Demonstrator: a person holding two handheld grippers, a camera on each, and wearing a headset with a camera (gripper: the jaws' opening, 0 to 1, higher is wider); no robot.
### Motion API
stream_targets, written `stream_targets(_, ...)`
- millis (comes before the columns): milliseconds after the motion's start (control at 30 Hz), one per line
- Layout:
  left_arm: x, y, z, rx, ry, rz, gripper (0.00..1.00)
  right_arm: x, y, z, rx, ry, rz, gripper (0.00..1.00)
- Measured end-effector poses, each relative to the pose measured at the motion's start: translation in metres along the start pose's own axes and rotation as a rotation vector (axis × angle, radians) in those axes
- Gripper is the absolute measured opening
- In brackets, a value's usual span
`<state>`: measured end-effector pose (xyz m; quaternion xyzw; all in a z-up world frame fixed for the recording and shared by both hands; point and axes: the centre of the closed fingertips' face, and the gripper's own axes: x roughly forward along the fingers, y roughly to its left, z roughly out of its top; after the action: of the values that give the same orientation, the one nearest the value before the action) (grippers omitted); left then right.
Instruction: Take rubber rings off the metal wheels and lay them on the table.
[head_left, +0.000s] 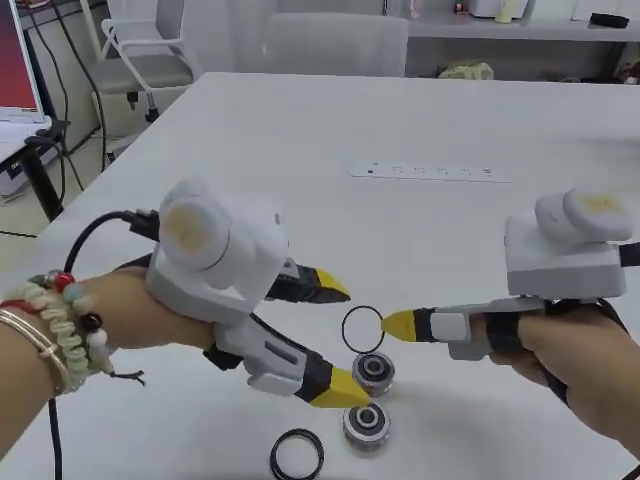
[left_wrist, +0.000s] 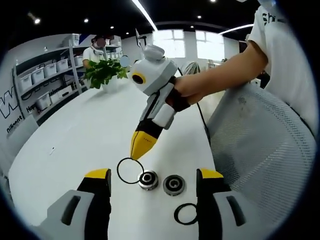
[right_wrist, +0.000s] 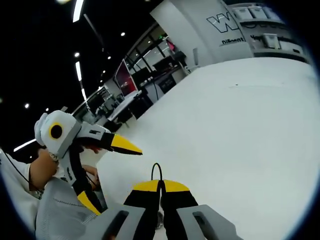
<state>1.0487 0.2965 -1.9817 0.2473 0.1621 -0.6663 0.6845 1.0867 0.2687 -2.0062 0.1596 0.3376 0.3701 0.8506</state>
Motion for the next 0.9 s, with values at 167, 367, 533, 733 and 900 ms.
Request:
stream_targets(167, -0.022, -0.002, 0.01, 0.007, -0.029, 0.039, 0.73, -0.005, 0.004, 0.01, 0.005, -0.037, 0.008, 0.0)
stream_targets(367, -0.049, -0.004, 0.017, -0.006, -0.062, 0.113, 0.78, -0.009, 0.005, 0.017, 0.011, -0.06, 0.014, 0.0)
stream_targets(533, -0.065, -0.014, 0.021, -0.05, -0.123, 0.148, 0.8, -0.011, 0.004, 0.018, 0.016, -0.067, 0.014, 0.0)
stream_targets(733, -0.085, -0.024, 0.009, -0.06, -0.1, 0.202, 0.83, -0.011, 0.009, 0.021, 0.042, -0.084, 0.037, 0.0)
stream_targets(900, -0.103, -0.027, -0.005, -0.091, -0.084, 0.261, 0.83, -0.01, 0.017, 0.023, 0.043, -0.089, 0.059, 0.0)
